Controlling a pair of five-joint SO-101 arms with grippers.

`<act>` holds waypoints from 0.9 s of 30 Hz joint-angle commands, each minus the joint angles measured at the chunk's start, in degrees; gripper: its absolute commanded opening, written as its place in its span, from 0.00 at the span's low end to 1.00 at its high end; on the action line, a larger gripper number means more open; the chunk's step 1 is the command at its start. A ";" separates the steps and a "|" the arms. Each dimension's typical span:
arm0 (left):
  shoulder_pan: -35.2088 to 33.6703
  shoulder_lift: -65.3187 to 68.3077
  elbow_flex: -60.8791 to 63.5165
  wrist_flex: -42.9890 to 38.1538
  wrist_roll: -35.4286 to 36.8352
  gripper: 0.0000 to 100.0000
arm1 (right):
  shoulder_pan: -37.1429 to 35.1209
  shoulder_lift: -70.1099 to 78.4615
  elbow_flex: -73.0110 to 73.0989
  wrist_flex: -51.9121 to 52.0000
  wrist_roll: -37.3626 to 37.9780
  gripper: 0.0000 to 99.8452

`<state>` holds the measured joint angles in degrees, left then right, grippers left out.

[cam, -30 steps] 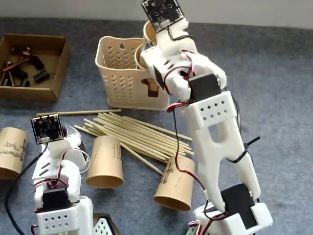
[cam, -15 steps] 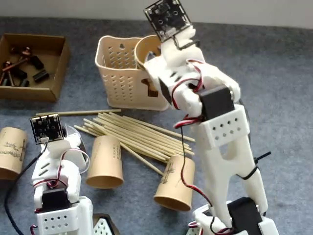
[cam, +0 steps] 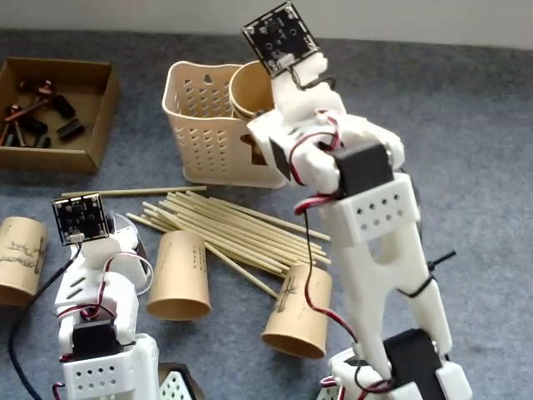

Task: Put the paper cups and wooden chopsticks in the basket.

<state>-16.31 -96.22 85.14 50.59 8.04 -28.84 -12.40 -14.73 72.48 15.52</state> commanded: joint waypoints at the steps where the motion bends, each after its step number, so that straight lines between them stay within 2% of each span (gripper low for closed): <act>1: -0.66 -0.40 -0.22 -0.88 0.00 0.01 | -0.31 4.70 -1.19 -2.59 -0.53 0.07; 5: -0.66 -0.40 -0.22 -0.88 0.00 0.01 | 1.01 10.86 -1.19 -2.07 -0.53 0.07; 11: -0.66 -0.40 -0.22 -0.97 0.00 0.01 | 1.36 11.12 -1.98 3.12 -0.53 0.07; 20: -0.66 -0.40 -0.22 -0.97 0.00 0.01 | 1.10 -1.01 -5.93 4.97 -0.53 0.07; 27: -0.66 -0.40 -0.22 -0.97 0.00 0.01 | -0.22 -8.84 -6.02 16.66 -0.35 0.07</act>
<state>-16.31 -96.22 85.14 50.59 8.04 -28.31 -17.41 -18.59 84.62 15.52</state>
